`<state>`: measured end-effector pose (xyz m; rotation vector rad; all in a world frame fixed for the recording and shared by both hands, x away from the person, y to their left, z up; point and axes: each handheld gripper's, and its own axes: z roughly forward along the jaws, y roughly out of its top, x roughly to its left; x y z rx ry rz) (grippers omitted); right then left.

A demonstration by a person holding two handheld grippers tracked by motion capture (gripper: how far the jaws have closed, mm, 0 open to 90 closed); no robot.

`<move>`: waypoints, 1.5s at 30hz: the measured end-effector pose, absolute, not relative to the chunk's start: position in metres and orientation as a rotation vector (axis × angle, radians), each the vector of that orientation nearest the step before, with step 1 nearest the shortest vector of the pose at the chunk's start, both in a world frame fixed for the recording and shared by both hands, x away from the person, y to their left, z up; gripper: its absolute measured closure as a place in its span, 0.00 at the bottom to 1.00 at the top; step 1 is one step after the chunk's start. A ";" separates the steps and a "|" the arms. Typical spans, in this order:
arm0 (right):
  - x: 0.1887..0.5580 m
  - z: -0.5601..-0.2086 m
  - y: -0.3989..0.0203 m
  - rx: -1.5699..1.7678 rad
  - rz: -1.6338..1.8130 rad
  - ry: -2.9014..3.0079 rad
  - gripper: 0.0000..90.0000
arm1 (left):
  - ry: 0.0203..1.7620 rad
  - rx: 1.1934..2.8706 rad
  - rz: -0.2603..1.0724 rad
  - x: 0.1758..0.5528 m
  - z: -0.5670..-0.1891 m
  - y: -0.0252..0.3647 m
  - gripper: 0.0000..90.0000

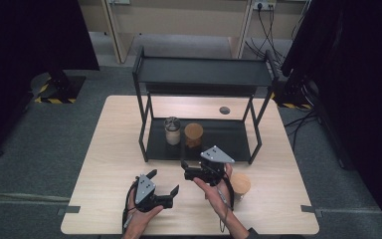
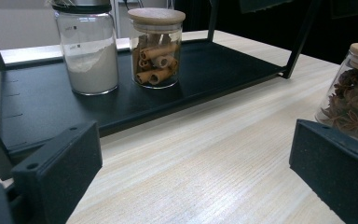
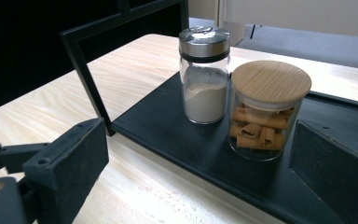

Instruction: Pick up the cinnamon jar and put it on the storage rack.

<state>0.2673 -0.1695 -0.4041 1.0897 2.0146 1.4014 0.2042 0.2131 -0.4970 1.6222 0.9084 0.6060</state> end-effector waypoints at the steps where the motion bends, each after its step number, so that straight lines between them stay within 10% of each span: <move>1: 0.266 -0.404 -0.170 1.085 1.400 2.020 0.06 | 0.908 1.622 0.606 0.204 -0.497 0.213 0.02; 45: 0.242 -0.427 -0.195 1.073 1.425 2.089 0.05 | 0.914 1.622 0.598 0.205 -0.496 0.214 0.02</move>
